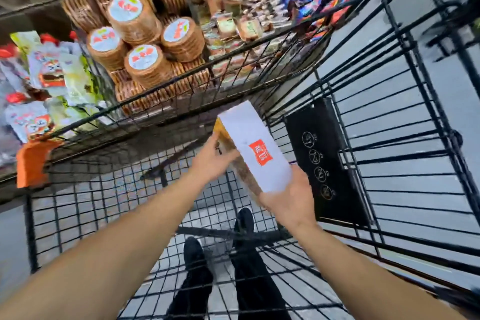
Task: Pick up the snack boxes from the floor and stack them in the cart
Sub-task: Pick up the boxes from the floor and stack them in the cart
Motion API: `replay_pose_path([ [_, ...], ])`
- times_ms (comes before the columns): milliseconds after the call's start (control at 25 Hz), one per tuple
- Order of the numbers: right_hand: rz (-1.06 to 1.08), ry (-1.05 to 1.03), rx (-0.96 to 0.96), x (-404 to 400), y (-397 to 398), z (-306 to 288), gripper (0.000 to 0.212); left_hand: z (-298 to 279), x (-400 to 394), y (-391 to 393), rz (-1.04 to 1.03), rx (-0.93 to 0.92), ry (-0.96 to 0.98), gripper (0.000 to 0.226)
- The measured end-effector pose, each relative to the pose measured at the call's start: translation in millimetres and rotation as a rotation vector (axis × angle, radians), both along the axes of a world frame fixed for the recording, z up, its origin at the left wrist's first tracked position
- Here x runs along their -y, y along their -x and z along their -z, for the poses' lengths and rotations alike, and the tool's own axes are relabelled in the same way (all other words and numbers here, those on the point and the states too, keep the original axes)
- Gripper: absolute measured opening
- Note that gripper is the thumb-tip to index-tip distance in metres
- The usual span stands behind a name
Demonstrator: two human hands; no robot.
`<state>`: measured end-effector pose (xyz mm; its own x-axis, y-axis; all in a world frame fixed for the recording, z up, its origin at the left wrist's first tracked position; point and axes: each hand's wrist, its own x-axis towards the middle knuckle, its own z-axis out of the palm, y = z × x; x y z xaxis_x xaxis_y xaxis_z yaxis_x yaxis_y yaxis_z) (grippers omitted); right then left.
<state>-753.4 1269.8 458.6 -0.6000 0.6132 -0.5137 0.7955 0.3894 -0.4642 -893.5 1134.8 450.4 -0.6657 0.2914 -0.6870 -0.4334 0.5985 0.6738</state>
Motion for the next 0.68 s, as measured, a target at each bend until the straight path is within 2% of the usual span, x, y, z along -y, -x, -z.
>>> replay_pose_path([
  [120, 0.055, -0.011, -0.042, 4, 8, 31, 0.077, 29, -27, -9, -0.111, 0.128, -0.175, 0.077],
  [240, 0.073, -0.032, -0.014, 1, 14, 54, 0.083, 53, -40, -2, -0.153, 0.194, -0.254, 0.085],
  [400, 0.012, -0.018, 0.059, -6, 15, 73, 0.088, 79, -43, 0, -0.080, 0.154, -0.242, 0.093],
  [520, -0.111, -0.009, 0.123, -9, 10, 73, 0.088, 83, -41, -4, -0.076, 0.129, -0.249, 0.094],
  [680, -0.271, 0.001, 0.200, -16, 7, 63, 0.090, 73, -38, -6, -0.082, 0.108, -0.227, 0.085],
])
